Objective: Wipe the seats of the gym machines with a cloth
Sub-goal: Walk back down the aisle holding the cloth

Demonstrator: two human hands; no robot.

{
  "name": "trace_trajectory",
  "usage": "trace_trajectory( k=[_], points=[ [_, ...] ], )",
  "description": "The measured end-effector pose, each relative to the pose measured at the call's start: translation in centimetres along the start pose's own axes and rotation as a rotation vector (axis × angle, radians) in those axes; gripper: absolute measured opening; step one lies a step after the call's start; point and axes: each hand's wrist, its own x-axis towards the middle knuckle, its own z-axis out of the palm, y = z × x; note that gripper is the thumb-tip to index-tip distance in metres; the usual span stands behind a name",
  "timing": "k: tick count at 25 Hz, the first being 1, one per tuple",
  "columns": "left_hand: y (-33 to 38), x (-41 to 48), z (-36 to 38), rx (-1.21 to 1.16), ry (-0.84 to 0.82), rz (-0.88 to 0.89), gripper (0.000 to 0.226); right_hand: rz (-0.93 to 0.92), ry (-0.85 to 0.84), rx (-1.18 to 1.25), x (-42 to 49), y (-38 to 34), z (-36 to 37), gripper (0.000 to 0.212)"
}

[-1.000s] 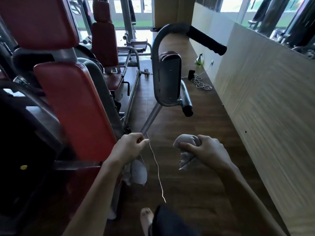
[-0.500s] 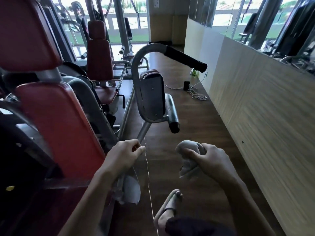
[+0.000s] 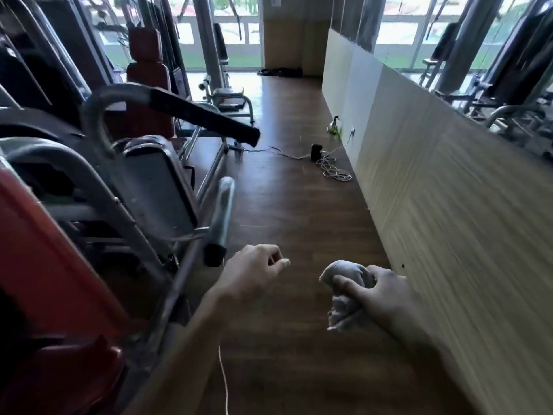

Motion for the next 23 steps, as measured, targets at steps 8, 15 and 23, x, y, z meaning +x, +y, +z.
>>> trace_trajectory(
  k=[8, 15, 23],
  points=[
    [13.4, 9.8, 3.9, 0.029, 0.056, -0.078, 0.028, -0.127, -0.019, -0.102, 12.0, 7.7, -11.9, 0.053],
    [15.0, 18.2, 6.6, -0.079, 0.009, -0.133, 0.028, -0.211, -0.097, -0.13, 22.5, 8.7, -13.9, 0.053],
    [13.3, 33.1, 7.1, -0.255, 0.038, -0.143, 0.027, -0.183, -0.172, -0.001, 38.3, 7.8, -11.9, 0.04]
  ],
)
